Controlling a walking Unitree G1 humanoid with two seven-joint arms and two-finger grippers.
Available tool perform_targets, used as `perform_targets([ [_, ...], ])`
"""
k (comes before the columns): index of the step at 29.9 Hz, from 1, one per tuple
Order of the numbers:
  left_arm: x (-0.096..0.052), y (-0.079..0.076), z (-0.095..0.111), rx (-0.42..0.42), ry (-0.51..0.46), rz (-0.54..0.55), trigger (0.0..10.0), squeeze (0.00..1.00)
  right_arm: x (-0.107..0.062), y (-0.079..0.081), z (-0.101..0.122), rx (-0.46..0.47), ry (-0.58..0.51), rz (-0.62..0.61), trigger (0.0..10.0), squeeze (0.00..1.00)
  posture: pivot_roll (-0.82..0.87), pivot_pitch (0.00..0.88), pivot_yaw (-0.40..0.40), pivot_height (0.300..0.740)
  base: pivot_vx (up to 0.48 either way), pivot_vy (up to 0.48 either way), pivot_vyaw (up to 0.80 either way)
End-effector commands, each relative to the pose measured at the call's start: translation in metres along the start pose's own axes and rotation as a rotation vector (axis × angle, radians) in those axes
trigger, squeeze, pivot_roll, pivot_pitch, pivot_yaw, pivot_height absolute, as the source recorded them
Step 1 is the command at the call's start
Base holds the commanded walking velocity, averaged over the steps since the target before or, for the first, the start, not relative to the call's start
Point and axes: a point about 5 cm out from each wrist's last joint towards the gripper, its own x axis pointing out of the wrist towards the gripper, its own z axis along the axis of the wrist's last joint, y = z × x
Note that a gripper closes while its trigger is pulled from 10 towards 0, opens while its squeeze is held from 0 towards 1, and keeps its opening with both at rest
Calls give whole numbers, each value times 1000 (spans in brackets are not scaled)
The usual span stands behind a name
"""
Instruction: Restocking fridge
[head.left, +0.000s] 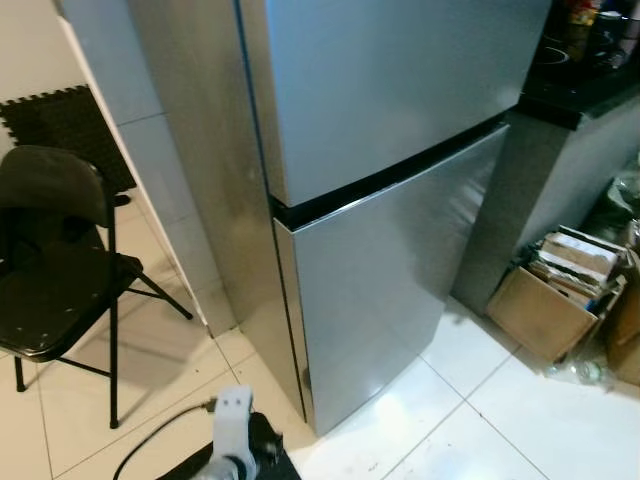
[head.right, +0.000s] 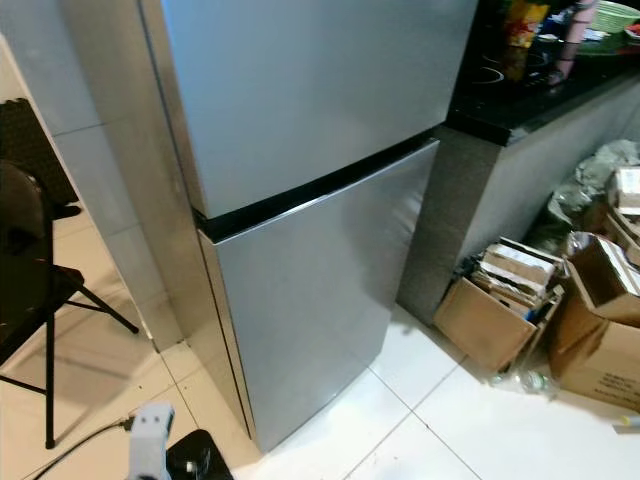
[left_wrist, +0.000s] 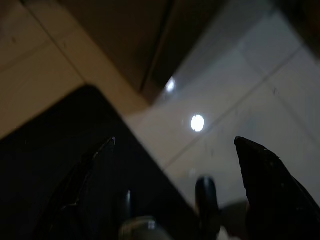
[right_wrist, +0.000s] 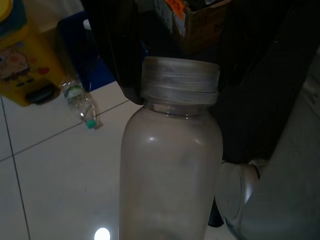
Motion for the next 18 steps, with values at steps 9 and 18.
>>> perform_targets([
  [9, -4, 26, 46, -50, -218, -11, 10000, 0, 0, -1, 0, 10, -7, 0, 10000, 0, 1, 0, -37, 740, 0, 0, 0],
  [18, -3, 18, 96, -45, -415, -243, 10000, 1000, -1, -4, -1, 4, -4, -4, 10000, 0, 2, 0, -44, 740, 0, 0, 0],
])
